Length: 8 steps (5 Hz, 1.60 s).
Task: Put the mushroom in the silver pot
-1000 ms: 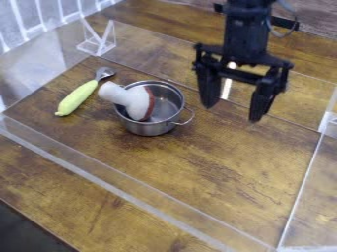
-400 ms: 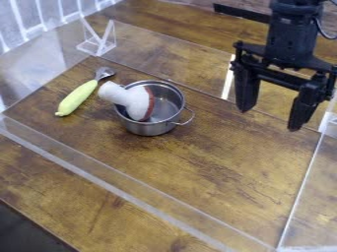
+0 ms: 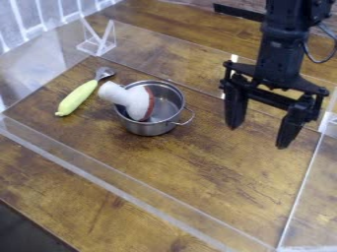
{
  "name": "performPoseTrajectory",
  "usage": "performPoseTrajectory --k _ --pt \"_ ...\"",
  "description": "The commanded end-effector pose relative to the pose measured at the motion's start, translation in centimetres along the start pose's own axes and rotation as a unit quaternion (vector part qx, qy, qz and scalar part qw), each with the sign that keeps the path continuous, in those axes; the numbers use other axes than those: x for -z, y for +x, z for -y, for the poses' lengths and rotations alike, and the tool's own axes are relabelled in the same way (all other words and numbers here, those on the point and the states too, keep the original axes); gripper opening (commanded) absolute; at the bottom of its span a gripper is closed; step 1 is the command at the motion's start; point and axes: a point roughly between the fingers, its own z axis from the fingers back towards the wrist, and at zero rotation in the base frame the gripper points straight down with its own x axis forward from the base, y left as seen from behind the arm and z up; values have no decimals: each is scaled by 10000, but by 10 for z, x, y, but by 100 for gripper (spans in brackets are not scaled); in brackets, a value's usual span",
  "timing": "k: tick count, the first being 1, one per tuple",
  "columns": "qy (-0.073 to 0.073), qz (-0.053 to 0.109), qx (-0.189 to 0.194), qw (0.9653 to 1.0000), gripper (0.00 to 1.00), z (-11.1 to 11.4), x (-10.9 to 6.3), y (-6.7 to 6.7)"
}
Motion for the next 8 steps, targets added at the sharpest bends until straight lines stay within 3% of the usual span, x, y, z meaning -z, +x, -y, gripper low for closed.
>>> performPoseTrajectory --k 1,2,4,5,7,8 --pt "-119 561 -199 9982 0 -13 -47 -1" --pt "-144 617 -390 9972 100 -24 -58 -1" --pt "-200 669 -137 9975 100 -27 -63 2" --pt "-209 592 -57 9980 100 -30 -59 2" --pt "-201 434 675 9966 100 -24 -43 15" --pt "-212 380 566 9975 100 -25 -37 13"
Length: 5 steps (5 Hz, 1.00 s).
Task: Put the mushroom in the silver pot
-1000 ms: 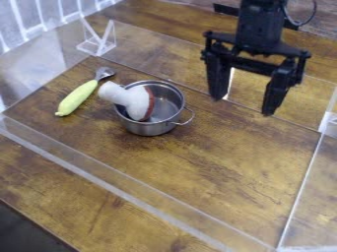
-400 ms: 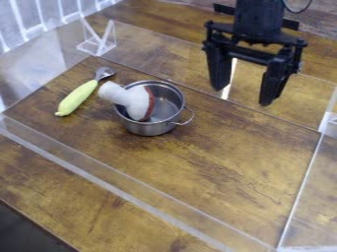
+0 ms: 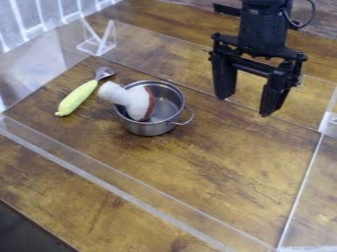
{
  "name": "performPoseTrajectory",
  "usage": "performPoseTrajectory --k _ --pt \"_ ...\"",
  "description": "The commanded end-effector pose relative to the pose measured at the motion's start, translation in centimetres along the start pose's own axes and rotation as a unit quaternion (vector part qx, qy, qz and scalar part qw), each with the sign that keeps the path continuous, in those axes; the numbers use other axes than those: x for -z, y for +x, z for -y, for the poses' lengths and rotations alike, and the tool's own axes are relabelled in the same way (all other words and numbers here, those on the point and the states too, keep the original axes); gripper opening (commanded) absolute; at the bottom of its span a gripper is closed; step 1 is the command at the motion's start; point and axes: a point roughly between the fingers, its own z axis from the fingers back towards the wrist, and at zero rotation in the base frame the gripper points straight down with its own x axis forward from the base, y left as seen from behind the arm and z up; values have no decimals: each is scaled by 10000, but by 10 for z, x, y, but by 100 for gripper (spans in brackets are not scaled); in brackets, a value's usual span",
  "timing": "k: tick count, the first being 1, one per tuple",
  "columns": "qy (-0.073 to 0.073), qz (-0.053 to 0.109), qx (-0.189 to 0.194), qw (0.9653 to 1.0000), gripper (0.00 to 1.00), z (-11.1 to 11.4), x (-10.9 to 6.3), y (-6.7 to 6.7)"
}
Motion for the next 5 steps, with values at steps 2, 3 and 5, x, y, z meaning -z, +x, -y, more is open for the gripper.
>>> performPoseTrajectory --k 2,3,5 --pt "15 249 216 9995 100 2 -13 2" --pt "31 209 490 9986 100 3 -9 6" --pt "55 299 271 9992 100 27 -16 12"
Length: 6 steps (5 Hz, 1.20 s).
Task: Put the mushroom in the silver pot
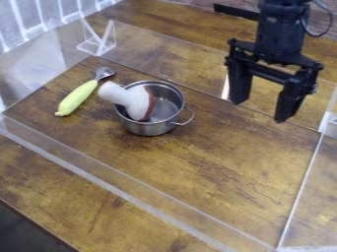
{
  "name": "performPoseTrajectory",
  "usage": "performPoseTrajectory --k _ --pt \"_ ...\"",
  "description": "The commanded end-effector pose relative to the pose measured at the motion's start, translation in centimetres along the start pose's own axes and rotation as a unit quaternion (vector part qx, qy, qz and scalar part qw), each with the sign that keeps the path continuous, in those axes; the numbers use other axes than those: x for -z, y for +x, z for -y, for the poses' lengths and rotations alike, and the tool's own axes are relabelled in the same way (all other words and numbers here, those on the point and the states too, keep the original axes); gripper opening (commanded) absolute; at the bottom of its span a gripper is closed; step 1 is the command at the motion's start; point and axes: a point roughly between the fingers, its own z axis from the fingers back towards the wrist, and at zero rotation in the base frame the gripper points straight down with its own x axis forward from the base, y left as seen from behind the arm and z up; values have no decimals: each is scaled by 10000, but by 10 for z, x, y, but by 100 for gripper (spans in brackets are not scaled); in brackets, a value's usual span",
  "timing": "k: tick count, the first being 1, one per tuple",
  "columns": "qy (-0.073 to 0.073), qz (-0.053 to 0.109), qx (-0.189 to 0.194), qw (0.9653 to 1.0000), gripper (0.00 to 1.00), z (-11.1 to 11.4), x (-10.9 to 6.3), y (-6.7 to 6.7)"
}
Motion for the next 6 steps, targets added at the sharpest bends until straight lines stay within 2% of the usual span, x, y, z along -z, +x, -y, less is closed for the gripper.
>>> performPoseTrajectory --k 1,2,3,4,6 --pt "-20 337 28 9994 100 -1 -22 -4" --pt "1 368 -81 9993 100 -16 -22 -7" --pt "-16 469 -188 9987 100 -30 -26 -7" --pt "-40 560 -488 9972 100 -23 -34 -5" --pt "-39 565 -788 9953 100 -39 -25 -6"
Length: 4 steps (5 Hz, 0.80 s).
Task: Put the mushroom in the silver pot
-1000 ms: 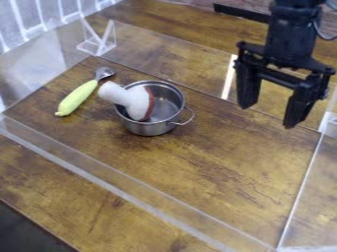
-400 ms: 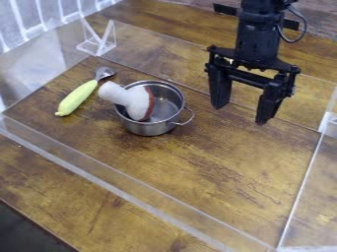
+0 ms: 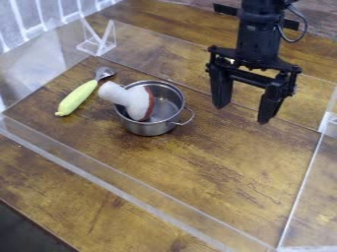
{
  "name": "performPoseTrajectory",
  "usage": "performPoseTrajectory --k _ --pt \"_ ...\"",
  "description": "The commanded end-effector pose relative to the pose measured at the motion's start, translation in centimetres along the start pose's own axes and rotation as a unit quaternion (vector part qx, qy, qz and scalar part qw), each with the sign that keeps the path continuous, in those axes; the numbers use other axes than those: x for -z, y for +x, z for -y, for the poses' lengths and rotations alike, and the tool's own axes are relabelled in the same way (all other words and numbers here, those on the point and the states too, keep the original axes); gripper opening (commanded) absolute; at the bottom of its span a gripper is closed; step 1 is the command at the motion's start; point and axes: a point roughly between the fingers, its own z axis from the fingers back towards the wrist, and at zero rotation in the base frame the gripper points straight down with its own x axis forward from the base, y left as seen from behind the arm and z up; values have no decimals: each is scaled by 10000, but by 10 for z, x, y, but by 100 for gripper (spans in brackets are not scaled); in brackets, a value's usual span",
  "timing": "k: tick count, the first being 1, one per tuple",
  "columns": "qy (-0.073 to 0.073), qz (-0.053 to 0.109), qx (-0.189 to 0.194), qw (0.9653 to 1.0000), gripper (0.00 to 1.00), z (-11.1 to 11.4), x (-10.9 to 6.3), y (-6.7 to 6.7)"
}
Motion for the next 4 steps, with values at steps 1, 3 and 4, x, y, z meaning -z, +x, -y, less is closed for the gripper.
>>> performPoseTrajectory --k 1,3,4 --pt "-39 529 35 9986 100 -17 -49 -3" --pt "5 532 -12 9986 100 -31 -58 3" --pt "6 488 -203 9986 100 -40 -50 11"
